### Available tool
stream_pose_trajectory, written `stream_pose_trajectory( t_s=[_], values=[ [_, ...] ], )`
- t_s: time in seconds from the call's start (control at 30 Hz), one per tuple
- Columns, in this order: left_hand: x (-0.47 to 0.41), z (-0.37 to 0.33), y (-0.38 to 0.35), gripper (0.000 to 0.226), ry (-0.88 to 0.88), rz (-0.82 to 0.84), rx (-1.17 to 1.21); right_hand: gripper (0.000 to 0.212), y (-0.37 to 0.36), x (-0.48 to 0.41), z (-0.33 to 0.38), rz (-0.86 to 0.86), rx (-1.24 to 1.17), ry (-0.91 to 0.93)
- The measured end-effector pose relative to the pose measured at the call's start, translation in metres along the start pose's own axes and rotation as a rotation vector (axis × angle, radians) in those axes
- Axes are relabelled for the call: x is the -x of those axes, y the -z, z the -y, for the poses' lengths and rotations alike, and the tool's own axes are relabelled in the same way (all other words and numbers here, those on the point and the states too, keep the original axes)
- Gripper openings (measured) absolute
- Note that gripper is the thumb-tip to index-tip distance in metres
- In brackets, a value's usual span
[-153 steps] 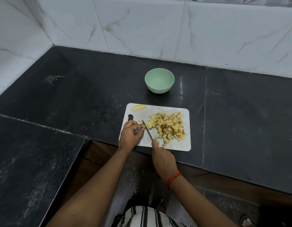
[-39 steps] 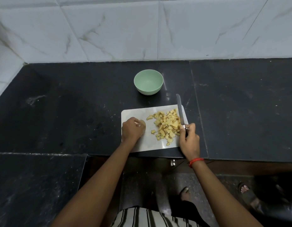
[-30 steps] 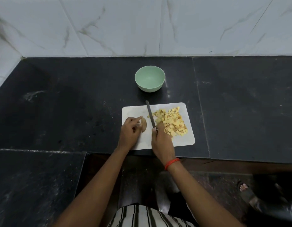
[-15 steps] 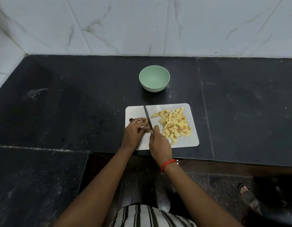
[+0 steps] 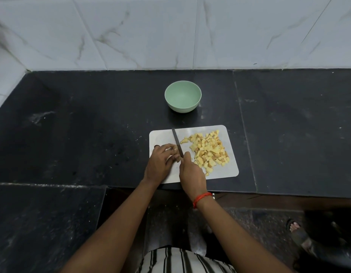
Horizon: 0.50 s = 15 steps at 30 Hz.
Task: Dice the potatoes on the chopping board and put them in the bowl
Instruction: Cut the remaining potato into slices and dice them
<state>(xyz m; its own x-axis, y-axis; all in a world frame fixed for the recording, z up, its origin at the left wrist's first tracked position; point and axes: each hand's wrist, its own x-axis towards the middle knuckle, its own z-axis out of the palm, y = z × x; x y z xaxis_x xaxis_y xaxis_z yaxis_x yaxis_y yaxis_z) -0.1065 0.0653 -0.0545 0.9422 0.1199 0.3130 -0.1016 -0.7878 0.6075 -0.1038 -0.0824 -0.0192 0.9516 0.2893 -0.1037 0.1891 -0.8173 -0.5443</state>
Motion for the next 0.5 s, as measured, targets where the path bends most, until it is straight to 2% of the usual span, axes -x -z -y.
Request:
stream_pose_trajectory(
  t_s=[0.2,0.4,0.5],
  values=[
    [0.0007,-0.0007,-0.0004,0.014,0.005,-0.002,0.003,0.013,-0.0014,-0.0014,-0.0009,0.001,-0.021,0.008],
    [-0.0014,-0.0011,0.0008,0.017,0.031,0.008,0.016,0.03,0.0,-0.0055,-0.0008,0.059,0.036,0.025],
    [-0.0022,-0.001,0.0012,0.018,0.037,0.014,0.028,0.031,0.0025,-0.0097,-0.0008,0.08,0.023,0.022]
  ],
)
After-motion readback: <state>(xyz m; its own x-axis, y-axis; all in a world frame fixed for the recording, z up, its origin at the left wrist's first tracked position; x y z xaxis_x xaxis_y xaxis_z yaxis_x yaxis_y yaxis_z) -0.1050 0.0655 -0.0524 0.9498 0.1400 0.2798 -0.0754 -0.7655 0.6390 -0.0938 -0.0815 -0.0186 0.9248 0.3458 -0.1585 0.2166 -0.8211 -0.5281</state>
